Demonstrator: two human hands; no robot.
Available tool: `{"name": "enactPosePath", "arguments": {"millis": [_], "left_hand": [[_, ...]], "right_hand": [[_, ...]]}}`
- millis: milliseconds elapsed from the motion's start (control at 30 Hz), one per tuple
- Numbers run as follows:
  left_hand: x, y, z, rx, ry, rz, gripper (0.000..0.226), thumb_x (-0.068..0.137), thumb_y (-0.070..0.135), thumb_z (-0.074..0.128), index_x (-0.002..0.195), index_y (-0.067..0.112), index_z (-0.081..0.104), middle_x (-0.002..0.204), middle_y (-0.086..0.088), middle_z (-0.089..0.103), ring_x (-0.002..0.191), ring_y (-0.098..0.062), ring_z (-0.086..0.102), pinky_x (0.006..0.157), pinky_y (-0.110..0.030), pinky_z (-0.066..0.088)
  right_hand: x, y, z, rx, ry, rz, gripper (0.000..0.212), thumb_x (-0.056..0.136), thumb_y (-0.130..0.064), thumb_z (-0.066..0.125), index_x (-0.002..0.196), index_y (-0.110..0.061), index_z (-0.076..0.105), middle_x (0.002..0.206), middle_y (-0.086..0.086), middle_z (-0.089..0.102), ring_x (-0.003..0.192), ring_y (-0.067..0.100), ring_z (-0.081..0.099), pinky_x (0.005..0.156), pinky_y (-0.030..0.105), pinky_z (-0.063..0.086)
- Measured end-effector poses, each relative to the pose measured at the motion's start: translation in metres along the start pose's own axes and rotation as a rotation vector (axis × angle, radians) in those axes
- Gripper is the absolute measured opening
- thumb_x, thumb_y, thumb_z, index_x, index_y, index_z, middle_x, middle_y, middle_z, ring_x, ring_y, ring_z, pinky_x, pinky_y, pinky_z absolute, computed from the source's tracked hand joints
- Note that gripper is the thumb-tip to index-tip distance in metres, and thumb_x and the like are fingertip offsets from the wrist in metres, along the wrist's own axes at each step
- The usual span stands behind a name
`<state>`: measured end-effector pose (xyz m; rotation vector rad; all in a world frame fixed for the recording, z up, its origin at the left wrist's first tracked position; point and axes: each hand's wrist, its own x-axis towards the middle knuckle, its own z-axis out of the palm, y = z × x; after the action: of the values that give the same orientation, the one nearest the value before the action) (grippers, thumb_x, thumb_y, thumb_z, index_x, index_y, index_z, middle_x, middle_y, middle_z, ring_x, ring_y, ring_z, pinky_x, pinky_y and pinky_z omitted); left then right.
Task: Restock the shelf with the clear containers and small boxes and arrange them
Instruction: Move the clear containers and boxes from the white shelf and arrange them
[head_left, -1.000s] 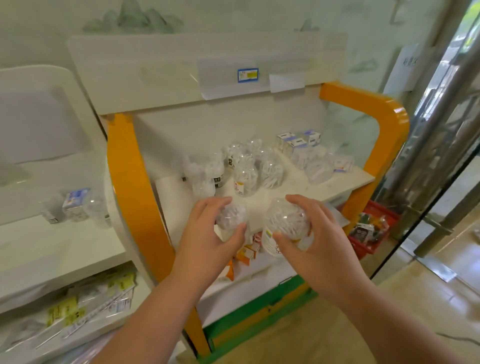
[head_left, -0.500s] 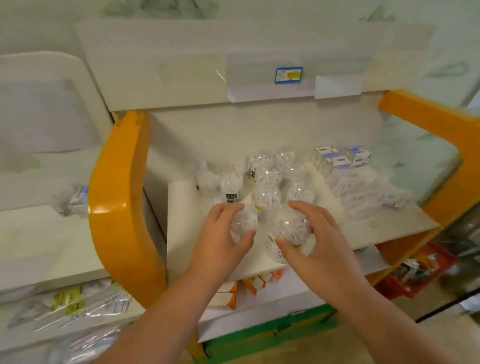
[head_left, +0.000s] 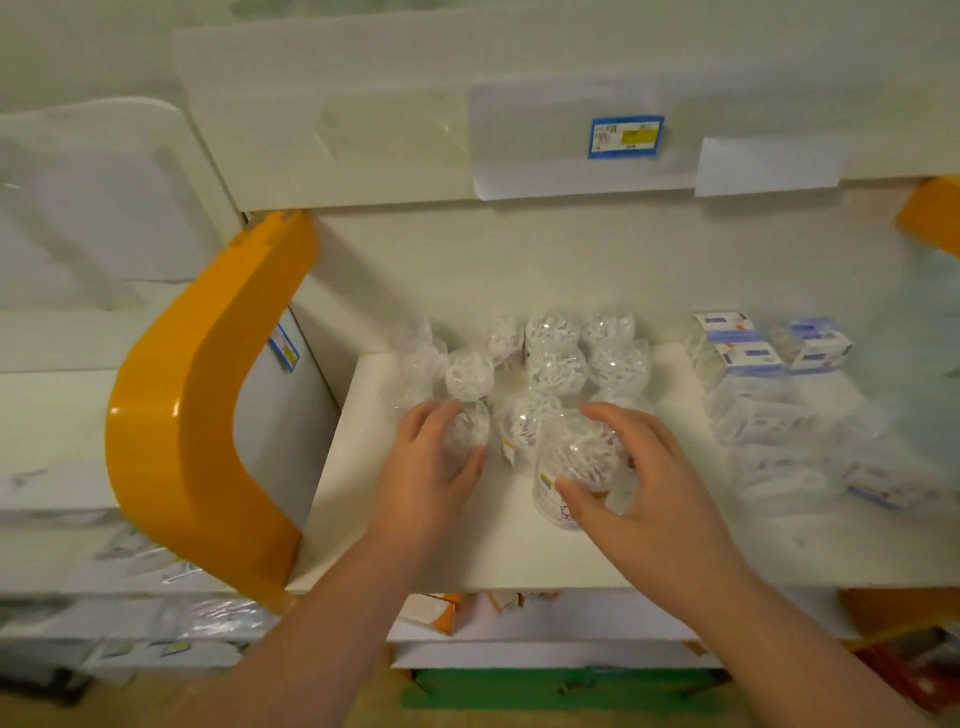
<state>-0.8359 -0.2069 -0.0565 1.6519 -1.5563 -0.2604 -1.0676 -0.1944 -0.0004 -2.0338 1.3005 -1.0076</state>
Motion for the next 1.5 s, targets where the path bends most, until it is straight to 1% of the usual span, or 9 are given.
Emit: {"name": "enactPosePath", "arguments": {"millis": [133, 200, 367, 533, 667, 833, 1133, 1333, 1500], "left_hand": [[-0.002, 0.01, 0.005, 0.077, 0.041, -0.021, 0.05, 0.082, 0.022, 0.076, 0.129, 0.022, 0.058, 0.13, 0.006, 0.049, 0.12, -0.012, 0.052, 0.103, -0.025, 0.041], [-0.005, 0.014, 0.005, 0.111, 0.047, -0.024, 0.053, 0.082, 0.022, 0.076, 0.132, 0.023, 0.057, 0.135, 0.003, 0.048, 0.123, -0.015, 0.051, 0.105, -0.027, 0.04], [-0.011, 0.025, -0.003, 0.214, 0.095, -0.045, 0.058, 0.081, 0.026, 0.078, 0.134, 0.023, 0.056, 0.143, -0.003, 0.047, 0.131, -0.019, 0.045, 0.108, -0.025, 0.033], [-0.022, 0.051, -0.003, 0.244, 0.141, 0.007, 0.055, 0.079, 0.021, 0.078, 0.131, 0.024, 0.058, 0.138, 0.002, 0.05, 0.129, -0.015, 0.046, 0.102, -0.003, 0.021], [-0.027, 0.067, 0.007, 0.216, 0.126, 0.029, 0.054, 0.08, 0.021, 0.077, 0.13, 0.029, 0.058, 0.137, 0.006, 0.049, 0.128, -0.012, 0.047, 0.101, -0.005, 0.026], [-0.028, 0.081, 0.016, 0.205, 0.118, 0.039, 0.051, 0.08, 0.021, 0.076, 0.129, 0.024, 0.06, 0.136, 0.006, 0.049, 0.128, -0.011, 0.047, 0.104, -0.006, 0.027], [-0.038, 0.095, 0.006, 0.224, 0.156, -0.011, 0.052, 0.082, 0.023, 0.074, 0.131, 0.029, 0.057, 0.137, 0.007, 0.049, 0.129, -0.007, 0.045, 0.103, -0.008, 0.028], [-0.047, 0.102, -0.007, 0.216, 0.212, -0.061, 0.052, 0.083, 0.024, 0.073, 0.132, 0.026, 0.057, 0.137, 0.011, 0.047, 0.129, -0.004, 0.043, 0.103, -0.011, 0.029], [-0.059, 0.109, -0.034, 0.265, 0.276, -0.119, 0.053, 0.085, 0.028, 0.072, 0.134, 0.03, 0.054, 0.138, 0.016, 0.045, 0.125, 0.0, 0.042, 0.098, -0.018, 0.036]], "right_hand": [[0.006, 0.013, -0.01, 0.033, -0.024, -0.053, 0.061, 0.077, -0.032, 0.077, 0.127, -0.047, 0.046, 0.124, -0.031, 0.044, 0.119, -0.007, 0.046, 0.096, 0.01, 0.037], [0.009, 0.018, -0.018, 0.046, -0.04, -0.067, 0.06, 0.077, -0.034, 0.076, 0.128, -0.046, 0.046, 0.125, -0.029, 0.045, 0.12, -0.006, 0.047, 0.097, 0.015, 0.039], [0.011, 0.027, -0.034, 0.063, -0.077, -0.126, 0.061, 0.078, -0.031, 0.077, 0.128, -0.047, 0.046, 0.125, -0.029, 0.046, 0.119, -0.007, 0.047, 0.097, 0.009, 0.036], [0.006, 0.042, -0.047, 0.063, -0.101, -0.146, 0.061, 0.079, -0.036, 0.075, 0.131, -0.045, 0.045, 0.129, -0.027, 0.045, 0.122, -0.004, 0.045, 0.099, 0.01, 0.036], [-0.002, 0.059, -0.055, 0.02, -0.124, -0.125, 0.066, 0.08, -0.04, 0.073, 0.135, -0.049, 0.039, 0.132, -0.032, 0.039, 0.123, -0.008, 0.041, 0.1, 0.009, 0.034], [-0.002, 0.073, -0.049, -0.054, -0.152, -0.124, 0.068, 0.079, -0.043, 0.074, 0.135, -0.049, 0.036, 0.134, -0.029, 0.037, 0.126, -0.003, 0.041, 0.102, 0.019, 0.038], [-0.002, 0.078, -0.04, -0.155, -0.213, -0.168, 0.074, 0.078, -0.045, 0.074, 0.14, -0.04, 0.034, 0.139, -0.022, 0.033, 0.126, 0.004, 0.04, 0.1, 0.017, 0.035], [0.008, 0.064, -0.058, -0.159, -0.155, -0.211, 0.072, 0.075, -0.048, 0.073, 0.137, -0.034, 0.04, 0.134, -0.019, 0.038, 0.125, 0.006, 0.04, 0.1, 0.013, 0.027], [0.026, 0.035, -0.059, -0.072, -0.111, -0.315, 0.065, 0.077, -0.038, 0.076, 0.134, -0.03, 0.046, 0.132, -0.013, 0.045, 0.125, 0.008, 0.045, 0.103, 0.014, 0.03]]}}
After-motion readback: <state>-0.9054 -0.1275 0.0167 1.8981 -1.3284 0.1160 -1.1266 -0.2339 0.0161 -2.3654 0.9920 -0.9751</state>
